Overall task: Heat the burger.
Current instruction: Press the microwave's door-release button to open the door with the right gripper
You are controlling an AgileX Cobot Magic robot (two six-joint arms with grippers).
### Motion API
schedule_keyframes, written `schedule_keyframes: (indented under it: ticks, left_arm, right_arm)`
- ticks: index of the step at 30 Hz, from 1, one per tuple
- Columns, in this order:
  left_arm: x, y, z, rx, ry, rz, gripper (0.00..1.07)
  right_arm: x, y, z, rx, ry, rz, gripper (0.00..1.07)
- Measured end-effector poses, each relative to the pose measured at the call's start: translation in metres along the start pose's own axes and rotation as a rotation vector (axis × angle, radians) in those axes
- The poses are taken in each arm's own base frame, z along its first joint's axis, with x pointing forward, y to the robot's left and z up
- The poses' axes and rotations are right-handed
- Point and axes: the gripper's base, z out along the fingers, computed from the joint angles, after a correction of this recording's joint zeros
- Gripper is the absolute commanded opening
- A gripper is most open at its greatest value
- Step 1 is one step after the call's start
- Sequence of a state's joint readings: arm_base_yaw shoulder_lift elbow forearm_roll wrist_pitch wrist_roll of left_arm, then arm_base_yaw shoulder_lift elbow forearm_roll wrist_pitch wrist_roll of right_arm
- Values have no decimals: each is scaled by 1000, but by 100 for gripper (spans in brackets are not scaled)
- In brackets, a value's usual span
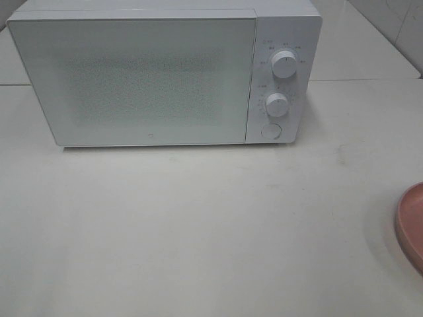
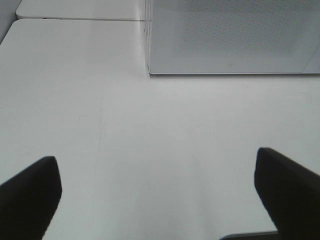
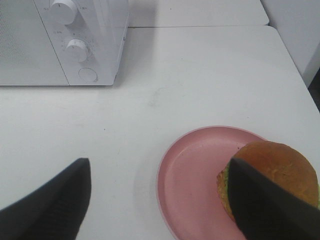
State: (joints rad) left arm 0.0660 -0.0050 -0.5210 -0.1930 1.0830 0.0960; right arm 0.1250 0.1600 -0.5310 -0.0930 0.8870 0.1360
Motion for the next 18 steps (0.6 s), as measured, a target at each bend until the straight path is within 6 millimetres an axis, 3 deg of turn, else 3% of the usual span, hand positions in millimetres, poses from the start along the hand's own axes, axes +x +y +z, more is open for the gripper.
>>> schedule_keyframes:
  ticks: [18]
  left_arm:
    - [0, 0, 0, 0, 0, 0, 99]
  right_arm:
    - [-31, 7, 42, -16, 22, -13, 74]
